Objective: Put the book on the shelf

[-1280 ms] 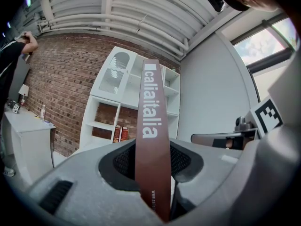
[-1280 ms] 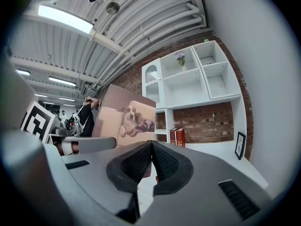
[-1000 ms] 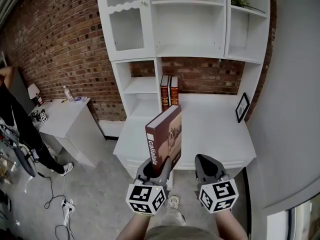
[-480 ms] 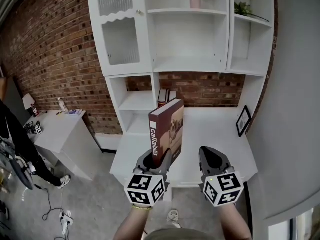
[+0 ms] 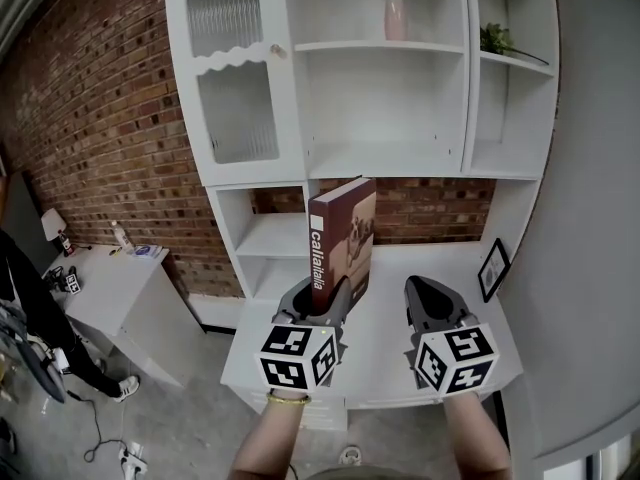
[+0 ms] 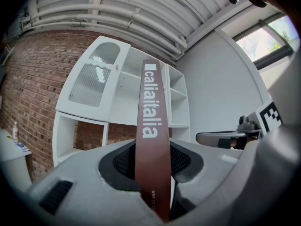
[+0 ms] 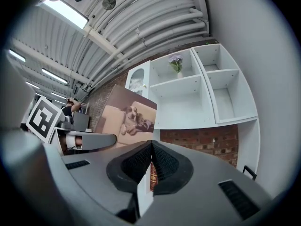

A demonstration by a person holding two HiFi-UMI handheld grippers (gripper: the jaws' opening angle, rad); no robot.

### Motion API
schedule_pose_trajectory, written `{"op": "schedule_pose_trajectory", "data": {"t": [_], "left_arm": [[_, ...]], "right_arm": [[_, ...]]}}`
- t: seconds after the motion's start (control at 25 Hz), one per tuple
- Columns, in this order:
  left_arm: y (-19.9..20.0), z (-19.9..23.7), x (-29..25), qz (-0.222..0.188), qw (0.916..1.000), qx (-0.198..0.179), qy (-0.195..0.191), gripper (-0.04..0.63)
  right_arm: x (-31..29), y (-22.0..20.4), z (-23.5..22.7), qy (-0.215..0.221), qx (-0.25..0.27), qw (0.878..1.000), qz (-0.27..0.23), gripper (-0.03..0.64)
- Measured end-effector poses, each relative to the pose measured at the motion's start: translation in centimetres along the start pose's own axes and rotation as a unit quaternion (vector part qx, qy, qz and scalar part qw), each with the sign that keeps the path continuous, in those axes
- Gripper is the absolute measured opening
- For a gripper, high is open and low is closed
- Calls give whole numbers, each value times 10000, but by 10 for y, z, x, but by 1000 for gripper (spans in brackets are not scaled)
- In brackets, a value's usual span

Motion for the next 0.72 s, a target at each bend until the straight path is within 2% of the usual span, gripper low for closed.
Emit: {"op": "schedule_pose_trajectory", "data": {"t": [0.36,0.72], "left_arm": [[35,33,-59,-141,9999,-51,0,144],[47,52,-85,-222,9997,-140,-20,144]], "right_arm": [[-61,42,-21,19,186,9997,-147,6],[-91,58,-27,21,314,9993,-226,6]]}}
Point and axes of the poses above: the fingertips, and each gripper's own axes: x backward along the fingers, z to its left, y out of its top, the point moved 8 cm from there along x, backward along the fingers, and after that the axes turned 2 degrees about -x, right-handed, at the moved point
